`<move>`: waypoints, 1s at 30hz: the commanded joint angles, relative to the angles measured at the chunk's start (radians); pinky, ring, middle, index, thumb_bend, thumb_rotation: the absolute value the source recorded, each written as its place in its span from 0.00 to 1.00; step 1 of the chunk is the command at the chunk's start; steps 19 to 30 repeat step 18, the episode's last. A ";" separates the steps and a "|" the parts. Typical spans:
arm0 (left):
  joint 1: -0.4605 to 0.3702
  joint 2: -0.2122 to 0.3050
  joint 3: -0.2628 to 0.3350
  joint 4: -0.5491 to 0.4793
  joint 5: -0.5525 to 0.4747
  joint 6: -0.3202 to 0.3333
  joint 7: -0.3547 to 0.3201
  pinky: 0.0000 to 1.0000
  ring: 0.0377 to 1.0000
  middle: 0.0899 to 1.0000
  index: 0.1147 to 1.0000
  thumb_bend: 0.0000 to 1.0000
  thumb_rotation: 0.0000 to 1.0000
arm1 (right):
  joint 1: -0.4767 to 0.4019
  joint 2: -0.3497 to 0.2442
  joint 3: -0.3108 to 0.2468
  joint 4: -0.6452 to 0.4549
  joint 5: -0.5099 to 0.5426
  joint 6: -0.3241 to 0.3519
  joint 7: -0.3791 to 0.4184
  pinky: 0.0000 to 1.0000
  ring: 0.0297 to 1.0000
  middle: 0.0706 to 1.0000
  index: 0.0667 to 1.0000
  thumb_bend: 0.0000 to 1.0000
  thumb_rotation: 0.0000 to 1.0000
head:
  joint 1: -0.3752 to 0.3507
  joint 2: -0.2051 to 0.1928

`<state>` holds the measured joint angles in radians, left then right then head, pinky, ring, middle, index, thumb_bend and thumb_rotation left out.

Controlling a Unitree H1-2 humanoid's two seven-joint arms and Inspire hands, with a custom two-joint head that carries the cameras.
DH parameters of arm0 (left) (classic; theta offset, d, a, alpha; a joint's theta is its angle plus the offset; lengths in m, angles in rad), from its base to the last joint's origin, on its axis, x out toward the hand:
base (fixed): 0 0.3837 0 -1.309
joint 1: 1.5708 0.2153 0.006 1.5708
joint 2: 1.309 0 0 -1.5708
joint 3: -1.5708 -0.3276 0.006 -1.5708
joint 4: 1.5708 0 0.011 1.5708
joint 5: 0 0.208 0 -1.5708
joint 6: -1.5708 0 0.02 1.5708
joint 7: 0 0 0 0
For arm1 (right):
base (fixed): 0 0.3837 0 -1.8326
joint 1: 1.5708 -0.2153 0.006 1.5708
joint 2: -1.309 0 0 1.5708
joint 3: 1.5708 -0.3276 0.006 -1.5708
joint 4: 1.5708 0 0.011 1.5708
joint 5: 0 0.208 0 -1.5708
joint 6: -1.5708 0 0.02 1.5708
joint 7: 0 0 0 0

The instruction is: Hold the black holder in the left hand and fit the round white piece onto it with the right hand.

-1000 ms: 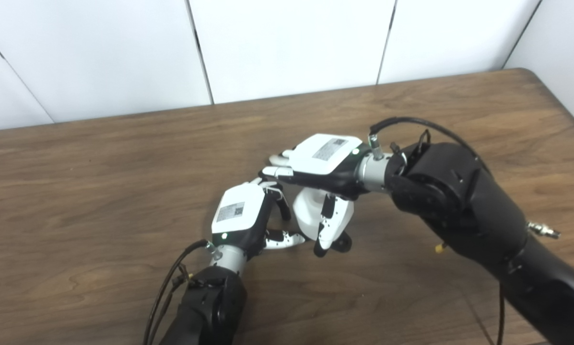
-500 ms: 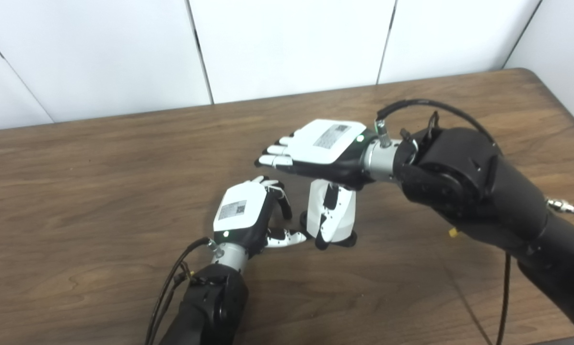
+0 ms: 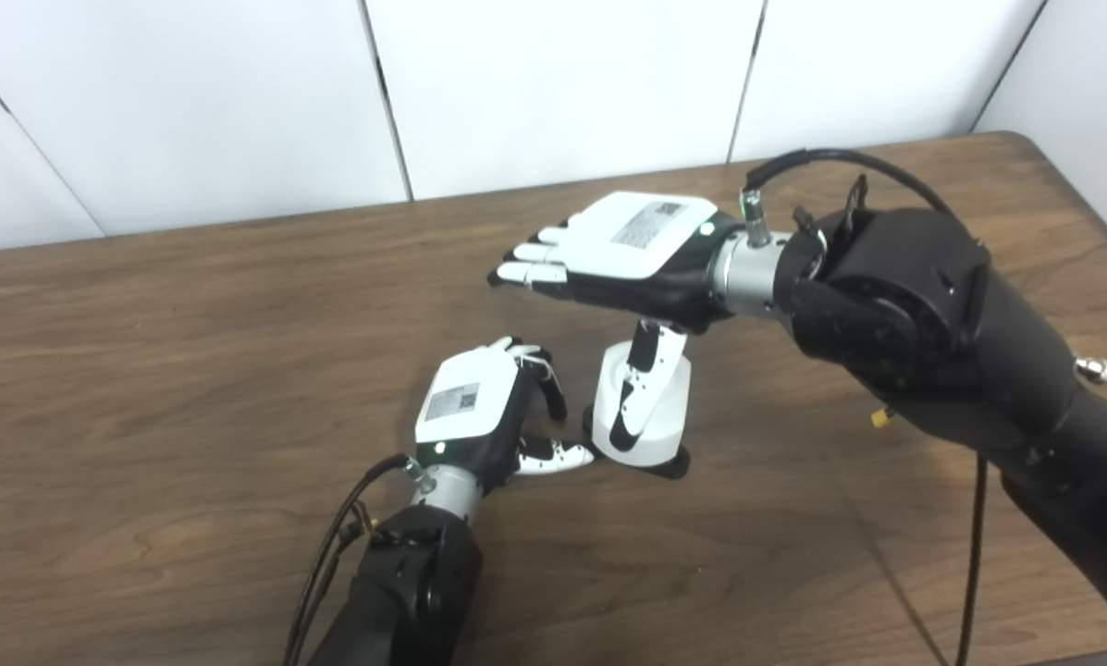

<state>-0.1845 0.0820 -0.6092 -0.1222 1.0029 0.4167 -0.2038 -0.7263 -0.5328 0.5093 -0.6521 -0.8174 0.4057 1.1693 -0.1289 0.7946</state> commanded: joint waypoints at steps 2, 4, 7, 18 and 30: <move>0.051 0.011 -0.034 0.106 -0.042 0.019 -0.123 0.89 0.91 0.78 0.42 0.52 0.05 | -0.064 -0.015 -0.039 -0.025 0.016 0.064 0.101 1.00 1.00 1.00 1.00 1.00 0.49 | 0.002 0.000; 0.052 0.014 -0.032 0.101 -0.045 0.019 -0.125 0.89 0.90 0.78 0.42 0.52 0.05 | -0.071 -0.019 -0.049 -0.023 0.024 0.064 0.101 1.00 1.00 1.00 1.00 1.00 0.50 | 0.004 -0.001; 0.055 0.020 -0.032 0.094 -0.049 0.016 -0.128 0.89 0.90 0.78 0.42 0.52 0.05 | -0.082 -0.025 -0.061 -0.016 0.034 0.064 0.101 1.00 1.00 1.00 1.00 1.00 0.50 | 0.005 -0.001; 0.036 0.054 -0.036 0.036 -0.061 0.049 -0.271 0.94 0.94 0.87 0.75 0.86 0.18 | -0.078 -0.044 -0.132 -0.004 0.069 0.064 0.101 1.00 1.00 1.00 1.00 1.00 0.49 | 0.022 0.000; 0.036 0.054 -0.036 0.036 -0.061 0.049 -0.271 0.94 0.94 0.87 0.75 0.86 0.18 | -0.078 -0.044 -0.132 -0.004 0.069 0.064 0.101 1.00 1.00 1.00 1.00 1.00 0.49 | 0.022 0.000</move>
